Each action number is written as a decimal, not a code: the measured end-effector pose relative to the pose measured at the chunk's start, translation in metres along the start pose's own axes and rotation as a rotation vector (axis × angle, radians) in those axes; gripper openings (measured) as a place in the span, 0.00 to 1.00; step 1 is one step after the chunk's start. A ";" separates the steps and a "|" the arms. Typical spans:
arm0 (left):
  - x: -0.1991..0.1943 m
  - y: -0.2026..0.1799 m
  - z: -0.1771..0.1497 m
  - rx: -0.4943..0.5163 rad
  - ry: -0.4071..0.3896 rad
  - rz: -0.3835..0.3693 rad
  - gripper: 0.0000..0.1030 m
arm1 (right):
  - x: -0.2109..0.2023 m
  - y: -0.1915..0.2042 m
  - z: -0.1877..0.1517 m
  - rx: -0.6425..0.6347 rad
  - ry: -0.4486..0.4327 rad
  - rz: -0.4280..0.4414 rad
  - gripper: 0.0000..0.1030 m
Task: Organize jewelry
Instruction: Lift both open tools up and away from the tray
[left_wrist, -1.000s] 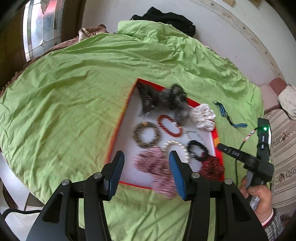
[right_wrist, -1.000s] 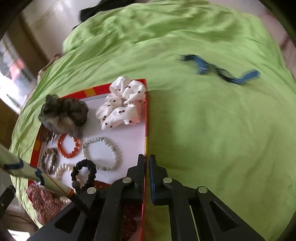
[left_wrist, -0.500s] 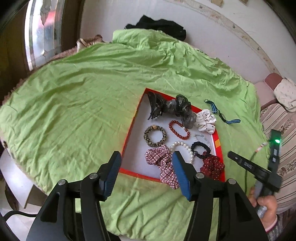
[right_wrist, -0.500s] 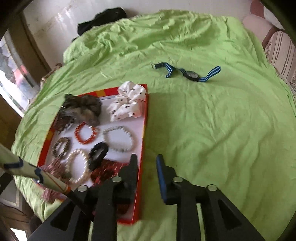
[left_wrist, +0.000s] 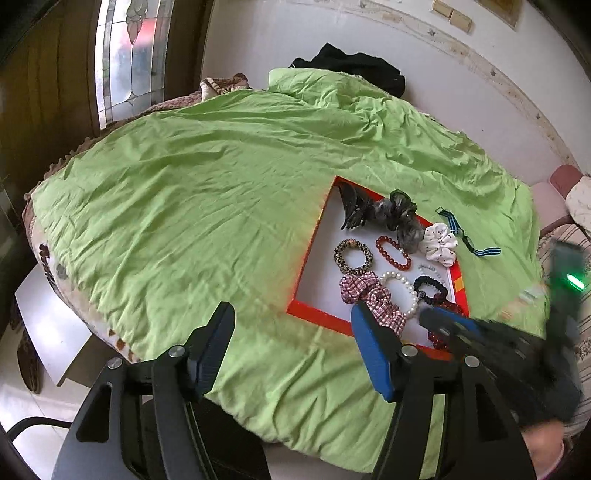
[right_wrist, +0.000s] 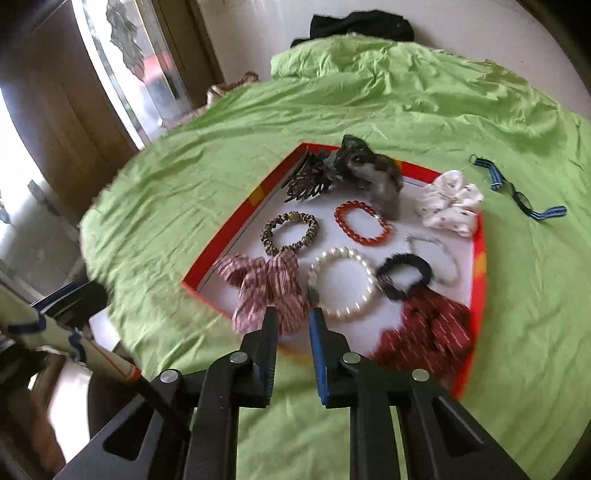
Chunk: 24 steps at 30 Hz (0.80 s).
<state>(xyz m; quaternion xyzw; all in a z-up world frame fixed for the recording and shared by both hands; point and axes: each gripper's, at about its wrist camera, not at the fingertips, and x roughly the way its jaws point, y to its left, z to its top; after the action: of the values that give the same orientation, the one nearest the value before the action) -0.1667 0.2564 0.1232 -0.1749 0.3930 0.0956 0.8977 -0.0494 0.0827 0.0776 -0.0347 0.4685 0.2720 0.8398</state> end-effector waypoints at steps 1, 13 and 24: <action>-0.002 0.002 -0.001 -0.001 -0.005 -0.002 0.63 | 0.008 0.000 0.002 0.006 0.020 0.007 0.18; -0.005 -0.002 -0.005 0.037 -0.065 0.002 0.69 | 0.028 0.002 0.013 0.080 0.046 0.166 0.18; -0.061 -0.039 -0.009 0.160 -0.447 0.260 0.99 | -0.068 -0.072 -0.065 0.216 -0.098 -0.052 0.23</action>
<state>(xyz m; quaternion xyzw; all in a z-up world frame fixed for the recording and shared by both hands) -0.2014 0.2151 0.1720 -0.0262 0.2105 0.2148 0.9533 -0.0921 -0.0281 0.0821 0.0571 0.4526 0.1996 0.8672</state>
